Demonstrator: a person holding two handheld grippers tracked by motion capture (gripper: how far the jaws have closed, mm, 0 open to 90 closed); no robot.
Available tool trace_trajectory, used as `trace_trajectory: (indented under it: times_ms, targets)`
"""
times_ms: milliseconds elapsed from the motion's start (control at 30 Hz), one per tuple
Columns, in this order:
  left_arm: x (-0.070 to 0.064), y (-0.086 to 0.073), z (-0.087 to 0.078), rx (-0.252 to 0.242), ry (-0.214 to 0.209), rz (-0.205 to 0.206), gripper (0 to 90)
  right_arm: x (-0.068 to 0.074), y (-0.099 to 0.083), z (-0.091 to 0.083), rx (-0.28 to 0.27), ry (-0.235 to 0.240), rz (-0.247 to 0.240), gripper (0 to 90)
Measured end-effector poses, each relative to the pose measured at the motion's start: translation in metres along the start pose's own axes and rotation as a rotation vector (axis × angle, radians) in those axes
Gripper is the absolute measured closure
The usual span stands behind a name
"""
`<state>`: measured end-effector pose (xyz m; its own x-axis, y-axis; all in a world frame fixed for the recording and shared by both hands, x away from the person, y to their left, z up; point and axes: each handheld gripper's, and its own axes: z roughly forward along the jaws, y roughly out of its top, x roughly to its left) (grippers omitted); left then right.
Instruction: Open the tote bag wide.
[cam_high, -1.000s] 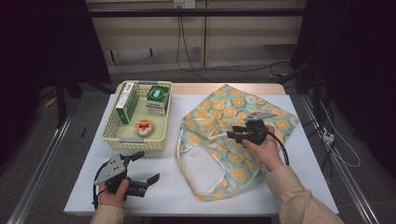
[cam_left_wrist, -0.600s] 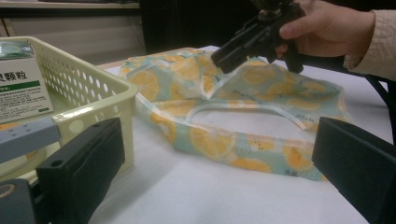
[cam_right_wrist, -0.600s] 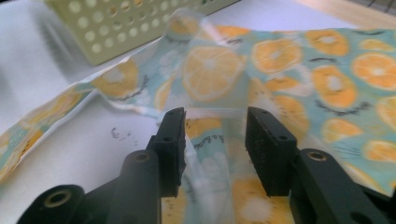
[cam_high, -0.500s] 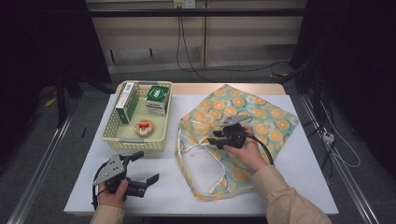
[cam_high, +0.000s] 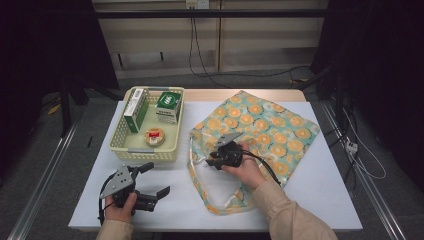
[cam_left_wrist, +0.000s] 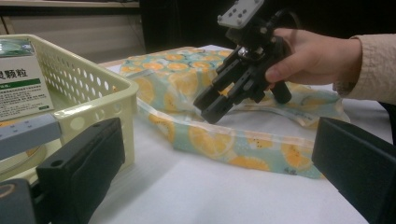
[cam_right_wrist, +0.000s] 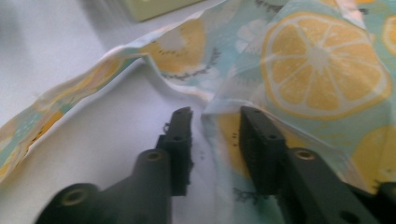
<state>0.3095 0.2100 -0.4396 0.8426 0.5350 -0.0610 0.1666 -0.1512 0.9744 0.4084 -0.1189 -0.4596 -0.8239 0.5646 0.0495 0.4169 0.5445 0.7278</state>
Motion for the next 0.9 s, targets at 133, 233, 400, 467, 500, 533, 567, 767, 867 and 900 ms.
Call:
trace_trajectory:
  times_ms: [133, 233, 400, 467, 500, 533, 567, 767, 867, 900]
  targets:
    - [-0.001, 0.0, 0.0, 0.0, 0.0, -0.005, 2.4, 0.003, 0.002, 0.001, 0.003, -0.005, -0.012, 79.6]
    - [-0.001, 0.001, 0.0, -0.004, 0.0, -0.008, 2.4, 0.003, 0.002, 0.002, -0.001, -0.01, -0.008, 90.0]
    - [-0.001, 0.0, -0.001, -0.006, 0.003, -0.015, 2.4, -0.005, 0.003, -0.008, -0.042, -0.009, 0.054, 90.0]
    - [-0.001, 0.0, -0.001, -0.005, 0.004, -0.014, 2.4, -0.011, 0.007, -0.019, -0.085, -0.004, 0.09, 90.0]
    - [0.0, 0.0, -0.001, -0.003, 0.006, -0.009, 2.4, -0.014, 0.008, -0.025, -0.1, -0.002, 0.107, 90.0]
    - [0.0, 0.0, -0.001, -0.002, 0.006, -0.01, 2.4, -0.017, 0.009, -0.029, -0.112, -0.003, 0.121, 90.0]
    - [-0.001, 0.0, -0.001, -0.002, 0.006, -0.009, 2.4, -0.02, 0.009, -0.033, -0.119, -0.009, 0.127, 90.0]
    - [-0.001, 0.0, -0.001, -0.002, 0.009, -0.006, 2.4, -0.007, 0.0, -0.03, -0.071, 0.017, 0.049, 78.1]
    - [-0.001, 0.0, -0.001, 0.0, 0.007, -0.004, 2.4, -0.002, -0.007, -0.025, -0.02, -0.006, -0.009, 73.6]
    - [-0.002, 0.0, -0.001, 0.0, 0.004, -0.005, 2.4, -0.002, -0.009, -0.023, -0.01, -0.011, -0.008, 73.3]
